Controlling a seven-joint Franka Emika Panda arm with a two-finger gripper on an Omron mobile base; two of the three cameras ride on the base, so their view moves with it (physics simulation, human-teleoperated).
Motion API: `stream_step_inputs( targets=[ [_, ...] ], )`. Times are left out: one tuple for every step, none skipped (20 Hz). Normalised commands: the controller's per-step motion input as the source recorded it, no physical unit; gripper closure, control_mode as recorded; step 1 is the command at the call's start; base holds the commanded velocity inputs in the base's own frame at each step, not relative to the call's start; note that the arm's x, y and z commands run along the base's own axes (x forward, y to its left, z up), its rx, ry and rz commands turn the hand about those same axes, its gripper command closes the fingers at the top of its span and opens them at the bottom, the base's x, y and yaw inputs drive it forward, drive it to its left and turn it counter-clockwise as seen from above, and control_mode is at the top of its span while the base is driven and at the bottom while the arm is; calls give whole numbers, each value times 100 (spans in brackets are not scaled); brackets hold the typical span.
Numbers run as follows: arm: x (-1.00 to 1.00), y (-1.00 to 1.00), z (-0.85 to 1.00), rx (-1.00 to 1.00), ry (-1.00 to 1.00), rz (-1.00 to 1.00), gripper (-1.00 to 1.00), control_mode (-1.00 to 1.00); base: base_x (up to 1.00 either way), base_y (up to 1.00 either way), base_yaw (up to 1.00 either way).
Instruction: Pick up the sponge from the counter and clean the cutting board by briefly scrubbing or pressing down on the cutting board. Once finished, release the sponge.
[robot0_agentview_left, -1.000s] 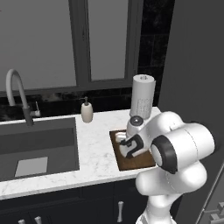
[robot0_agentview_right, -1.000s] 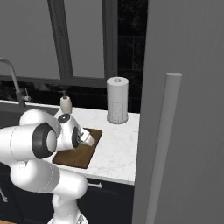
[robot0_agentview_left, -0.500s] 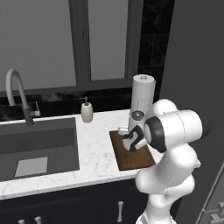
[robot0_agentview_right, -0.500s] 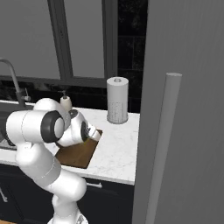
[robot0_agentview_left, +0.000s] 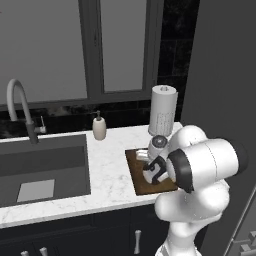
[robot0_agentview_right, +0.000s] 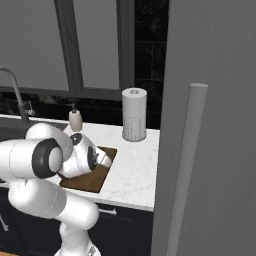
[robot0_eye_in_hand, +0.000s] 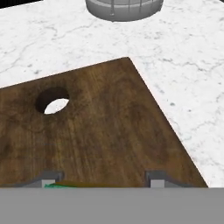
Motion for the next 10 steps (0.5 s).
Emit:
stream_step_inputs(
  targets=[
    [-83,2,-20,0,0,0,100,-100,0,0,0],
    [-78,2,-16,0,0,0,100,-100,0,0,0],
    [-69,1,-11,0,0,0,100,-100,0,0,0],
    [-61,1,-6,0,0,0,100,-100,0,0,0],
    [-42,4,-1,0,0,0,100,-100,0,0,0],
    [-26,6,0,0,1,0,100,-100,0,0,0],
    [0,7,0,1,3,0,100,-100,0,0,0],
    [0,7,0,2,3,0,100,-100,0,0,0],
    [0,12,0,3,5,0,100,-100,0,0,0],
    [1,14,0,3,5,0,100,-100,0,0,0]
  ],
)
